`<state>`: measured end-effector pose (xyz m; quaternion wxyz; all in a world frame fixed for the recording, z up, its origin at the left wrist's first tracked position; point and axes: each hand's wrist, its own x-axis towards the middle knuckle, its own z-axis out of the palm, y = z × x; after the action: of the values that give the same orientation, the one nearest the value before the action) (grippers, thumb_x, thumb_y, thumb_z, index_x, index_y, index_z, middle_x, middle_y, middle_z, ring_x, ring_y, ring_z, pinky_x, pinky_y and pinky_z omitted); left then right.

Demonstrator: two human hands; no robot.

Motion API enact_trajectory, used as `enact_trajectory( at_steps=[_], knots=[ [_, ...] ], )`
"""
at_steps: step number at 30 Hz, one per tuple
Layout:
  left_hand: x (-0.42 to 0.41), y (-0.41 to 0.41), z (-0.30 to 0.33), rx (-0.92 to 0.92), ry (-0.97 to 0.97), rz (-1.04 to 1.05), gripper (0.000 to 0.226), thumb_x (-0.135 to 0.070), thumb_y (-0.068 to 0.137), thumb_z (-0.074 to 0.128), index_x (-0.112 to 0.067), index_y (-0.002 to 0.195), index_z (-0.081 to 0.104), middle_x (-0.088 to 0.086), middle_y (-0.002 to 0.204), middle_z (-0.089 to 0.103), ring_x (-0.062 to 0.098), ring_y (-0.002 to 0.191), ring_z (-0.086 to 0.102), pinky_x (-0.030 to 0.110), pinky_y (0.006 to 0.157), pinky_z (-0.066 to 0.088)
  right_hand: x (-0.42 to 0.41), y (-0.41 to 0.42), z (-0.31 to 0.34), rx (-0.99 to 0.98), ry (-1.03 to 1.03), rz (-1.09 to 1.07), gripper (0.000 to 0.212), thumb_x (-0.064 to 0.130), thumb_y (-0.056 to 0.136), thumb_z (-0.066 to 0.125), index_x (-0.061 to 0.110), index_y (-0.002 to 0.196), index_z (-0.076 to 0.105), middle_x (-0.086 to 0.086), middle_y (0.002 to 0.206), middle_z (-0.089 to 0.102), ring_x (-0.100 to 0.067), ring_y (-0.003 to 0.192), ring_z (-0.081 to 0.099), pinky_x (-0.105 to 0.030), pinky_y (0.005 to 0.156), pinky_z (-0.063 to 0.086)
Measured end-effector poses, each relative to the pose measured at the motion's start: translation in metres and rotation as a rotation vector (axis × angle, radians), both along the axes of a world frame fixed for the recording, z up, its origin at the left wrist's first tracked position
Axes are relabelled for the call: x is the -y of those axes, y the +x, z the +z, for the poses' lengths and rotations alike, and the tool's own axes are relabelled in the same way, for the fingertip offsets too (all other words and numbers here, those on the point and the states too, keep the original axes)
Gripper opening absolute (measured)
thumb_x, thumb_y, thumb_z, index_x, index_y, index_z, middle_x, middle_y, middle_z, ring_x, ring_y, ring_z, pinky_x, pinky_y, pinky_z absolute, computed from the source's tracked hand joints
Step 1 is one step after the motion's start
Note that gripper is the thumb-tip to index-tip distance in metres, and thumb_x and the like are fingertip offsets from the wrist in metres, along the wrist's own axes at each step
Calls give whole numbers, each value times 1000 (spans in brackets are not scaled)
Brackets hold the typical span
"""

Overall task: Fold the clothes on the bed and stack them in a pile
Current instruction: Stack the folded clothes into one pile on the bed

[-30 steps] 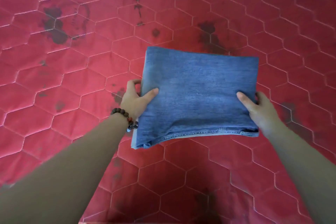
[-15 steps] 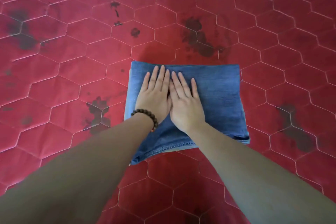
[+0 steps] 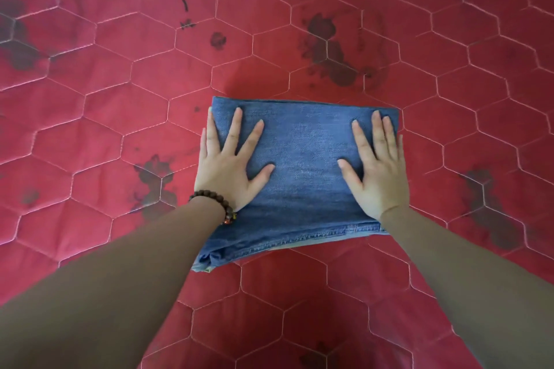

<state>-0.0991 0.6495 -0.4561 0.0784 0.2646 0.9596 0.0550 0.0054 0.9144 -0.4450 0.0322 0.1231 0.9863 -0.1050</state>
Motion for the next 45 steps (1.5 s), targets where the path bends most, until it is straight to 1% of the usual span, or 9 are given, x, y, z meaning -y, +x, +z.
enact_trajectory(
  at_steps=[4, 9, 14, 19, 26, 30, 35, 39, 45],
  knots=[
    [8, -7, 9, 83, 27, -16, 71, -68, 91, 24, -36, 154, 14, -7, 163, 0, 39, 147, -12, 61, 117, 4, 2, -3, 8, 45, 52, -6, 71, 61, 94, 25, 25, 155, 17, -6, 163, 1, -21, 150, -5, -54, 120, 6],
    [2, 41, 32, -64, -50, -43, 75, -69, 91, 22, -30, 154, 17, 13, 162, 1, 35, 149, -7, 63, 115, -2, 57, 16, 25, 30, 188, 74, 81, 67, 91, 28, 16, 154, 21, -19, 161, 1, -31, 150, -3, -59, 117, -1],
    [7, 86, 14, 16, -141, -157, 68, -63, 94, 20, -32, 154, 15, 10, 162, 7, 38, 148, 3, 68, 112, 5, 103, 28, 11, 124, 212, 240, 67, 52, 97, 27, 20, 155, 17, -11, 163, 2, -28, 150, -4, -61, 116, 6],
    [9, 83, 6, 62, -164, -156, 67, -65, 95, 12, -34, 155, 7, 9, 163, 6, 36, 149, 0, 66, 114, 2, 59, 51, 9, 50, 201, 49, 60, 52, 99, 29, 27, 154, 23, -13, 162, 12, -28, 150, 7, -59, 118, 8],
    [-22, 91, 48, 260, -93, 34, 68, -61, 92, 14, -34, 154, 3, 3, 163, -5, 23, 149, -12, 53, 117, -13, 46, 60, 30, 113, 42, -27, 61, 50, 101, 28, 25, 155, 14, -9, 163, 2, -23, 150, -2, -52, 121, 3],
    [-85, 116, 87, 308, 108, -31, 60, -42, 99, 35, -20, 154, 19, 8, 161, 14, 22, 149, 5, 42, 122, -1, 8, 110, 54, 43, -144, -186, 58, 34, 102, 37, 20, 155, 16, -6, 163, 4, -21, 150, 5, -46, 122, 7],
    [-209, 174, 121, 401, 302, -208, 51, -23, 95, 51, -11, 143, 41, 10, 140, 46, 26, 131, 41, 42, 110, 32, -83, 218, 84, 45, -188, -432, 58, 22, 99, 50, 18, 153, 27, -8, 162, 12, -27, 145, 27, -43, 120, 17],
    [-304, 236, 116, 493, 265, -341, 50, -24, 96, 49, -14, 144, 39, 7, 139, 45, 22, 131, 39, 37, 109, 36, -172, 317, 95, 95, -149, -703, 55, 23, 98, 50, 19, 150, 34, -10, 161, 16, -34, 137, 38, -50, 111, 35],
    [-462, 297, 88, 619, 333, -444, 59, -32, 94, 53, -27, 148, 29, 4, 146, 34, 20, 134, 36, 34, 109, 38, -312, 414, 82, 96, -15, -927, 53, 30, 98, 49, 18, 148, 37, -15, 159, 20, -37, 141, 30, -53, 113, 29]
  ],
)
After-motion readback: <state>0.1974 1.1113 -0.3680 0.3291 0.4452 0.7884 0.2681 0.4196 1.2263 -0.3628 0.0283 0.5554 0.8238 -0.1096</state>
